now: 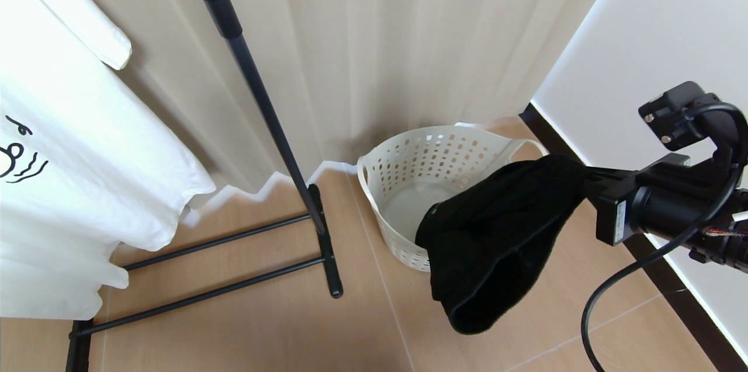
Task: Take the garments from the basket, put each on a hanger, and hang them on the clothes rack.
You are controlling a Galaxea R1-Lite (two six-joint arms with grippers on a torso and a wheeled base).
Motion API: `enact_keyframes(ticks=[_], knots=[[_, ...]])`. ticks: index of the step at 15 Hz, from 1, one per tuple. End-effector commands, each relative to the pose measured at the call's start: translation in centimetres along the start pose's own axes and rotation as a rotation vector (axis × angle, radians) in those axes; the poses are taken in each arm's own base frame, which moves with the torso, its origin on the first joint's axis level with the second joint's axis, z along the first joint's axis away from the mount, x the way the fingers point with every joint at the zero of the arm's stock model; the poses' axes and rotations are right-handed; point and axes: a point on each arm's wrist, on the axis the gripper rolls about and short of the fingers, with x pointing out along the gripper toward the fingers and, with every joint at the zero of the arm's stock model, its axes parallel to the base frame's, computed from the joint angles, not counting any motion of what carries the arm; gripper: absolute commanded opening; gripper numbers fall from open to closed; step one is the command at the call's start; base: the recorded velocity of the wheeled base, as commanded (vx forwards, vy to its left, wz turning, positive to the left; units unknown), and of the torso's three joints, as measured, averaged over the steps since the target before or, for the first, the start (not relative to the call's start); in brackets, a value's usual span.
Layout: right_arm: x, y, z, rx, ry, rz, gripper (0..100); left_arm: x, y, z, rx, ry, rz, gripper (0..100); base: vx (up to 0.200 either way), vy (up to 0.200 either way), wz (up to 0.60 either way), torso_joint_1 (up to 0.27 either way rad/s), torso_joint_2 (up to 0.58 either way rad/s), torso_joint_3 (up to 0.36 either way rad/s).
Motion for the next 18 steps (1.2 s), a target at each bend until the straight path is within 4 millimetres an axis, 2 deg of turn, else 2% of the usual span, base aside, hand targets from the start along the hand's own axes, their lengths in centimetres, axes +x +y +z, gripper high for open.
enact_keyframes(ticks=[1, 7, 18], knots=[[-0.01, 0.12, -0.69, -0.005, 0.014, 0.003, 0, 0.01, 0.0, 0.0, 0.0, 0.002, 0.0, 100, 0.0, 0.0, 0.0, 0.0, 0.0, 0.0], [0.3, 0.2, -1.08, -0.007, 0.033, 0.002, 0, 0.01, 0.0, 0.0, -0.002, 0.002, 0.0, 100, 0.0, 0.0, 0.0, 0.0, 0.0, 0.009], [0.41, 0.24, -1.24, -0.024, 0.04, 0.005, 0, 0.01, 0.0, -0.02, -0.002, 0.003, 0.0, 100, 0.0, 0.0, 0.0, -0.002, 0.0, 0.187]])
